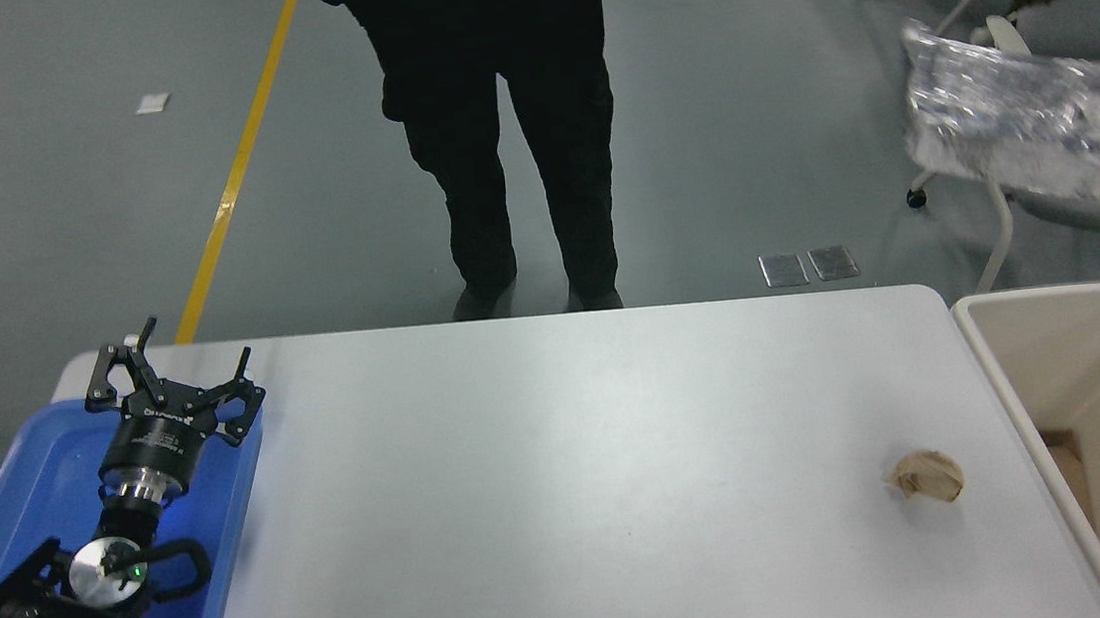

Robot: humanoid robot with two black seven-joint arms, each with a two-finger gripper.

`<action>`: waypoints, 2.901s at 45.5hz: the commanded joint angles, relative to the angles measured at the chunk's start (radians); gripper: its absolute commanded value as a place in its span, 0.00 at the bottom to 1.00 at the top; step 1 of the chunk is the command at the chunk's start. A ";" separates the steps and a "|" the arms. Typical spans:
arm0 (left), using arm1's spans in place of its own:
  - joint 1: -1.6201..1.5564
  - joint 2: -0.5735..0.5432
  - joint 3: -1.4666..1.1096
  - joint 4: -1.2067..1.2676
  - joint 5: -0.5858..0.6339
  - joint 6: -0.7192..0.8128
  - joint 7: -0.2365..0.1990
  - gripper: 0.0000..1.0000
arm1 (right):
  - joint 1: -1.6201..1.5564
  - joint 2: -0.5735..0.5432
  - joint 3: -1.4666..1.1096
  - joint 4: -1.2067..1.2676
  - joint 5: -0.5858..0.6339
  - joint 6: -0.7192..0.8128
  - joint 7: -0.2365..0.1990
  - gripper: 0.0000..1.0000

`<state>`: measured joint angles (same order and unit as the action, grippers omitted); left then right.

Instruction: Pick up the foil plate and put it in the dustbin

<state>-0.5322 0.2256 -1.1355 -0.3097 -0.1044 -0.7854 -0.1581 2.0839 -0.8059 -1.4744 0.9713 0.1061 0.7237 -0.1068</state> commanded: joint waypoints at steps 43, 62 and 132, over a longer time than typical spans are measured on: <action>0.000 0.000 -0.001 0.000 -0.001 0.000 0.000 0.99 | -1.386 0.013 0.925 -0.717 0.003 -0.529 -0.002 0.00; 0.000 0.000 -0.001 0.000 0.000 0.000 0.000 0.99 | -1.524 0.192 1.014 -0.826 0.000 -0.648 -0.004 0.00; -0.003 0.000 0.003 0.000 0.000 0.000 0.003 0.99 | -0.395 -0.033 0.160 0.279 -0.016 -0.607 0.004 1.00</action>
<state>-0.5352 0.2254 -1.1327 -0.3099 -0.1043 -0.7854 -0.1555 1.3270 -0.8610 -1.0334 1.0114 0.0918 0.0262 -0.1031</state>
